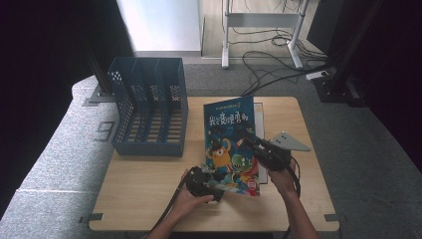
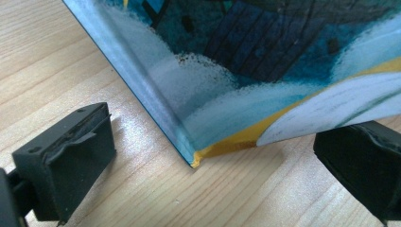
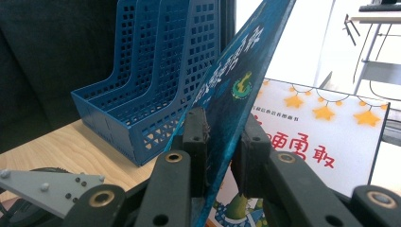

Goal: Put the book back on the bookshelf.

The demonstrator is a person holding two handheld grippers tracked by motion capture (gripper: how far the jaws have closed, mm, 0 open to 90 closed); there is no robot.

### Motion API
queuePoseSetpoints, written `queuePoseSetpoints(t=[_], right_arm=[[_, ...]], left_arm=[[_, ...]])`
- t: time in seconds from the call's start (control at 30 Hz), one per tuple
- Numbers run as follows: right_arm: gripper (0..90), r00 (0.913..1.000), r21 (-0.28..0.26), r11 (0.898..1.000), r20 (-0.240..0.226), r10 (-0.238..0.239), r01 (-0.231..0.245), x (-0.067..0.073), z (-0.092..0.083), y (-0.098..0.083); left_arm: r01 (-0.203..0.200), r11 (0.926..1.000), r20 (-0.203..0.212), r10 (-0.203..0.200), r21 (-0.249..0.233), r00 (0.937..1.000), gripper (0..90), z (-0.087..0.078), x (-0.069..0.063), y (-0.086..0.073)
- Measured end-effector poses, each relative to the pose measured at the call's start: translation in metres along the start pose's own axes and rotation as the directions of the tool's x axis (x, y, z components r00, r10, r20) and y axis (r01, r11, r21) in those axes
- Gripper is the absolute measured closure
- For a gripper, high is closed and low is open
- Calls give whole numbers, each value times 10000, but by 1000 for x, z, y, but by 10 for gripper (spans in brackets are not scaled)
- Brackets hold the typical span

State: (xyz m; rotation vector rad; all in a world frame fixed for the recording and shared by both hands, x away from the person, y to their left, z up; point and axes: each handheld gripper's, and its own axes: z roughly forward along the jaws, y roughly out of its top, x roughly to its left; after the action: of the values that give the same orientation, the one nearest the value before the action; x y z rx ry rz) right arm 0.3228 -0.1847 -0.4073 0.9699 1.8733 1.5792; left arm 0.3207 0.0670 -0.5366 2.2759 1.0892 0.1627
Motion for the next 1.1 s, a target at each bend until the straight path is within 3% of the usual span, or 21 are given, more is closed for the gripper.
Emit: queuePoseSetpoints(t=[0.4,0.8,1.1], right_arm=[[773,9979,-247,9982,-349,-551,542,1,-1,3],[778,9980,-538,9982,-558,-301,271,-6,-10,-7],[777,9992,-655,9978,-399,74,-100,-12,-19,-18]], left_arm=[[179,9998,-355,-177,50,9992,0,6,6,11],[84,10000,-359,-83,15,9993,0,6,6,9],[-161,9999,-627,164,47,9979,0,6,3,7]])
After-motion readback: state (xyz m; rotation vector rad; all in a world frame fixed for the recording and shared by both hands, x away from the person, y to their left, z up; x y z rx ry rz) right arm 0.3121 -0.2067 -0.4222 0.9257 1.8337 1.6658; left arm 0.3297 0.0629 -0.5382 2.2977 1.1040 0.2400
